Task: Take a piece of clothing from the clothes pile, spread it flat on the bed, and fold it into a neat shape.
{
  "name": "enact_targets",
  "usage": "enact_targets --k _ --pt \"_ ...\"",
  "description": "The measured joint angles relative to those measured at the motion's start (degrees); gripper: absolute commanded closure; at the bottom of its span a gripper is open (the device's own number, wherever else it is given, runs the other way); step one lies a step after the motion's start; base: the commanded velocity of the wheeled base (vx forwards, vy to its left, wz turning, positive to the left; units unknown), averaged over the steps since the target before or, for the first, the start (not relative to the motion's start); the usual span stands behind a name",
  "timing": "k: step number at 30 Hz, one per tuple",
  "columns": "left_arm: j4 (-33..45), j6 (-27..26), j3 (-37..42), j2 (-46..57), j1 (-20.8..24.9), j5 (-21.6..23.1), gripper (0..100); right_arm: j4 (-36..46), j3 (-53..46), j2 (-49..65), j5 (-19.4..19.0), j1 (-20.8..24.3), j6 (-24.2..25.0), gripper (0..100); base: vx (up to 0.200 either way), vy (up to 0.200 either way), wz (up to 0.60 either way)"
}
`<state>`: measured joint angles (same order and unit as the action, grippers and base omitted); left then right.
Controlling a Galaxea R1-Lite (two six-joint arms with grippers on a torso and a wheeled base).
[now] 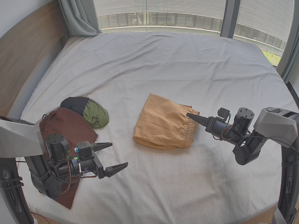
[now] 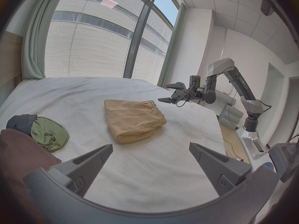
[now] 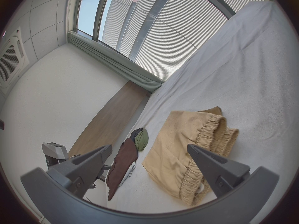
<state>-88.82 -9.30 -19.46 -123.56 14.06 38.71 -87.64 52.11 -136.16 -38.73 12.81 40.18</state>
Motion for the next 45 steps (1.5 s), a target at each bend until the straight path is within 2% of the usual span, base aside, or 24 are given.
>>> enact_targets --k 8,17,24,31,36,45 --pt "0.0 0.0 0.1 -0.1 0.0 0.0 0 0.4 6.6 -5.9 0.1 0.6 0.1 0 0.000 0.000 0.00" --pt "0.0 0.0 0.1 -0.1 0.1 0.0 0 -0.1 8.8 -10.2 0.1 0.1 -0.1 0 0.000 0.000 0.00" --pt "0.0 0.1 0.1 0.0 0.0 0.0 0 -0.5 7.7 -9.5 0.3 0.4 -0.1 0 0.000 0.000 0.00" --pt "-0.1 0.1 0.1 0.5 0.6 0.0 0 -0.6 1.3 -2.2 2.0 1.4 -0.8 0 0.000 0.000 0.00" --pt "0.0 0.2 1.1 2.8 1.1 0.0 0 -0.6 -7.2 4.7 5.1 2.3 -6.4 0 0.000 0.000 0.00" --pt "0.0 0.2 5.9 9.6 2.1 0.0 0 -0.5 -20.9 16.2 11.9 3.7 -22.4 0 0.000 0.000 0.00"
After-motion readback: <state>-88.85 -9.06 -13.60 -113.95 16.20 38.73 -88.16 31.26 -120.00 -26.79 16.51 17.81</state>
